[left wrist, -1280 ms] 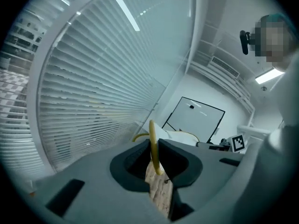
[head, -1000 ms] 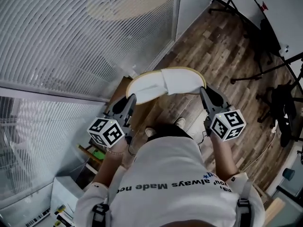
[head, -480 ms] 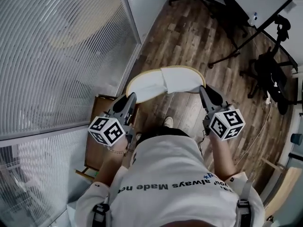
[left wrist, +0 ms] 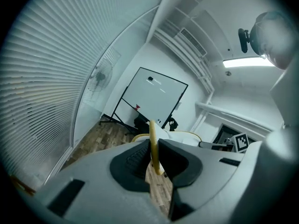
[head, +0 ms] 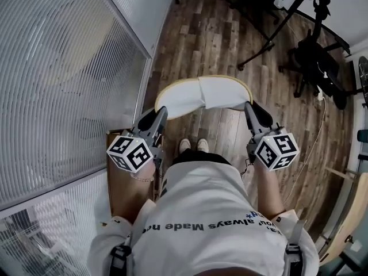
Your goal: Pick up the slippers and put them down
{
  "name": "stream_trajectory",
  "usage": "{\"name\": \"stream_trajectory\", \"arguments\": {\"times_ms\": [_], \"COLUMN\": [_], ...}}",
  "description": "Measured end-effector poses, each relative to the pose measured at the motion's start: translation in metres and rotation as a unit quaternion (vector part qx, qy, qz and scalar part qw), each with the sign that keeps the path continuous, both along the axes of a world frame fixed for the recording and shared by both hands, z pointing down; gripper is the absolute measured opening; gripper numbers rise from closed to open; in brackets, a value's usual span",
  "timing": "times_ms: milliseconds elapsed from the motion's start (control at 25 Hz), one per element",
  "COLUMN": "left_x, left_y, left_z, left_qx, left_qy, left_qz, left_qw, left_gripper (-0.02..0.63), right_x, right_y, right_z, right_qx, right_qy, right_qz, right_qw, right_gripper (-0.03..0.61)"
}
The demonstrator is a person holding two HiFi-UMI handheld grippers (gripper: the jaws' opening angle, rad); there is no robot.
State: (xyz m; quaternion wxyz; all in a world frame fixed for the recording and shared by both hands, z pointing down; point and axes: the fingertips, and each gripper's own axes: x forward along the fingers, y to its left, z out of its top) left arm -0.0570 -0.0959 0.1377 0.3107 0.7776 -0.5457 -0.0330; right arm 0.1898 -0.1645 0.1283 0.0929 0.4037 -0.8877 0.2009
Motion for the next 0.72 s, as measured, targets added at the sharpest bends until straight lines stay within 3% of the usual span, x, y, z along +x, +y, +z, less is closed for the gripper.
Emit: {"name": "stream_trajectory", "arguments": {"times_ms": [200, 720], "left_x": [-0.001, -0.044], "left_y": [-0.015, -0.011], "left_z": [-0.006, -0.012], "left_qx": [0.001, 0.003], "left_qy": [-0.005, -0.012], "left_qz": [0.026, 0.044], "left_qw": [0.9997, 0.9989], "left_gripper": [0.055, 0.055], "right_x": [0.002, -0.04], "right_y": [-0.002, 0.003], "right_z": [-0.004, -0.011], "right_qx": [-0.001, 0.001], "right_qy": [-0.002, 0.004], "right_qz": [0.026, 0.035], "right_qw": [1.0, 0.999], "right_gripper": [0.037, 0.037]}}
